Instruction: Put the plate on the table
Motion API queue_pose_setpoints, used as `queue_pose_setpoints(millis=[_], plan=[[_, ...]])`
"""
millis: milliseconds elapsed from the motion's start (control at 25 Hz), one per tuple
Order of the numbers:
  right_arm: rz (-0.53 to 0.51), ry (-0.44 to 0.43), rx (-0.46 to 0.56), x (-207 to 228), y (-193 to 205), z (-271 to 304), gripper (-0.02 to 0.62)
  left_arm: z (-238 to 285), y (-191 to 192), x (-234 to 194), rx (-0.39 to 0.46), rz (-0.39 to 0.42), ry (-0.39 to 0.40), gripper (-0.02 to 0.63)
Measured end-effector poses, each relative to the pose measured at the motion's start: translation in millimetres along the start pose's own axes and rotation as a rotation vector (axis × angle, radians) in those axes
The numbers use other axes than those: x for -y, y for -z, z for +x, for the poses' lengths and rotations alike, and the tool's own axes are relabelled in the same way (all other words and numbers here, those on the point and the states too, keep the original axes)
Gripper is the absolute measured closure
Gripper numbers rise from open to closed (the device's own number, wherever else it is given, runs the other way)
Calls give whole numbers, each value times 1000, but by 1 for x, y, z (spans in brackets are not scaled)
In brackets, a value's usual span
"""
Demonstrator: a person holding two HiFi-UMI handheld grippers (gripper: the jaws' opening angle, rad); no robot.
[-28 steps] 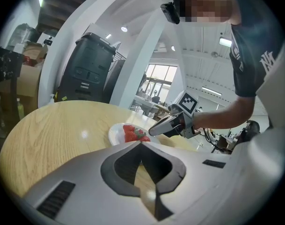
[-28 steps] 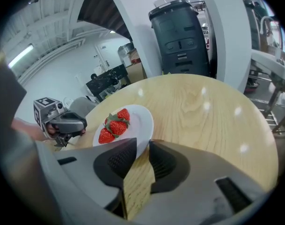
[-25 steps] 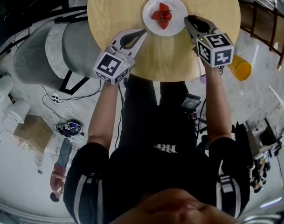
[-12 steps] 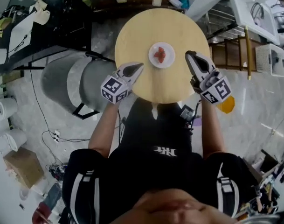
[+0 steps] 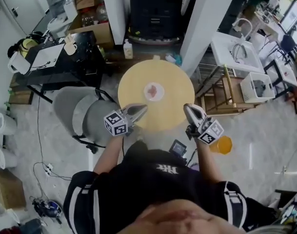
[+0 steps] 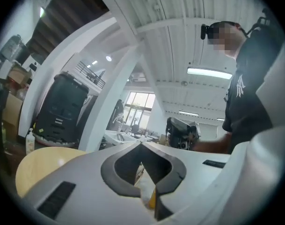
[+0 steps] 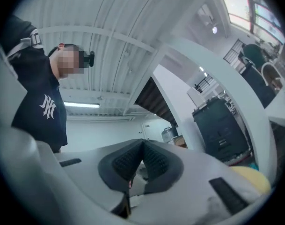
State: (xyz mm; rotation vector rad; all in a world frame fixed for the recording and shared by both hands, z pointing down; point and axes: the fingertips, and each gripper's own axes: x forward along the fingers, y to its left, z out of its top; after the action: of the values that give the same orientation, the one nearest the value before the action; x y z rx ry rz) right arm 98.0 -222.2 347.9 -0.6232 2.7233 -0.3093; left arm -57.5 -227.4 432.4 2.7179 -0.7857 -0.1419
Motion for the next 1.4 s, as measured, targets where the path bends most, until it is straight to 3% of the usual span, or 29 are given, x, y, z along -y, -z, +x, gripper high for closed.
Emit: queue_pose_setpoints(millis=[280, 440, 560, 720, 880, 1000, 1120, 1240, 1400], plan=[[219, -38, -44, -79, 77, -100, 595, -22, 66, 128, -51, -41, -38, 603], [182, -77, -102, -130, 92, -126, 594, -63, 78, 173, -102, -43, -21, 603], [125, -71, -140, -157, 91, -123, 594, -78, 78, 187, -108, -66, 49, 603], [39, -53, -227, -192, 93, -122, 594, -77, 73, 201, -114, 24, 93, 603], [100, 52, -162, -220, 83, -136, 594, -94, 59, 228, -138, 93, 144, 603], [163, 70, -106, -258, 89, -140, 595, -135, 64, 259, -159, 120, 178, 603], [227, 68, -61, -298, 113, -137, 595, -191, 110, 269, -195, 72, 179, 603], [151, 94, -168, -336, 142, -144, 595, -228, 144, 268, -199, -10, 158, 603], [84, 179, -263, -360, 155, -170, 595, -240, 141, 294, -126, -61, 207, 603]])
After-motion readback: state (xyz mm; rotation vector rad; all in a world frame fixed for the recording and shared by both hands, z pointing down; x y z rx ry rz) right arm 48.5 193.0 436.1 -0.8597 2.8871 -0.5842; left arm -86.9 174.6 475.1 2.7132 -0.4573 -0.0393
